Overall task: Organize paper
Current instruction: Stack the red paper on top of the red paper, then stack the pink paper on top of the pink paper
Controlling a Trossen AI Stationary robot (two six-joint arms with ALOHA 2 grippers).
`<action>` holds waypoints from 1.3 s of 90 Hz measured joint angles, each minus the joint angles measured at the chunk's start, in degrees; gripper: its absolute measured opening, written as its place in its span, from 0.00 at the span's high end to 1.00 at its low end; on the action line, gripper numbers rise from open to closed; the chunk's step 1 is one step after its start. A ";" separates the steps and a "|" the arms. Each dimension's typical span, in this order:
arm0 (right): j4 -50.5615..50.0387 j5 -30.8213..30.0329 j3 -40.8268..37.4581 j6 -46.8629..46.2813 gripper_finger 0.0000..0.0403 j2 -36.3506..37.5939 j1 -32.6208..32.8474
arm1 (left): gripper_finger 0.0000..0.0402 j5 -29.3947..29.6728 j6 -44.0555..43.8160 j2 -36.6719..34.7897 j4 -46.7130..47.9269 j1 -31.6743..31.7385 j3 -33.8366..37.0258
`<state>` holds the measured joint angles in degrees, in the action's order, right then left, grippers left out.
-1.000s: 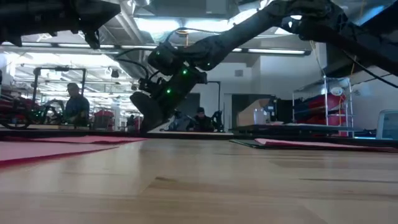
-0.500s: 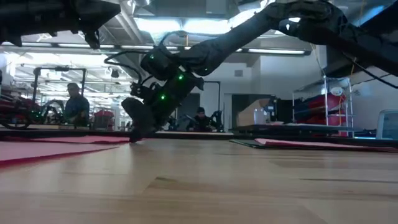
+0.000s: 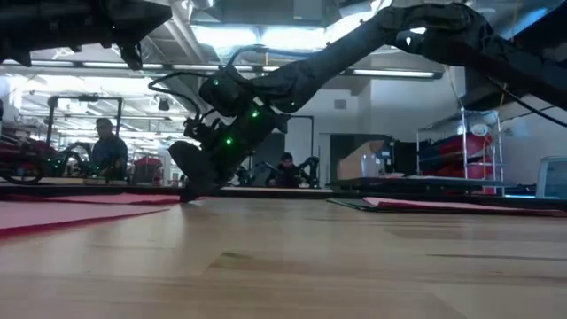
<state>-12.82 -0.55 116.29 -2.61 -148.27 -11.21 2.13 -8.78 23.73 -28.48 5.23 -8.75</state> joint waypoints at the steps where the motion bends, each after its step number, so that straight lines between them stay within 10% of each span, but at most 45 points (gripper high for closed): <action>1: 0.00 0.12 -0.01 0.06 1.00 0.00 -0.01 | 1.00 0.00 0.00 0.00 0.01 0.00 0.00; 117: -21.33 10.16 -0.17 15.09 1.00 13.64 2.96 | 1.00 -0.02 -1.07 -0.02 1.07 -0.02 0.00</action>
<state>-34.15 9.61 116.11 12.49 -134.63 -8.25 2.11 -9.84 23.70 -27.41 5.21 -8.75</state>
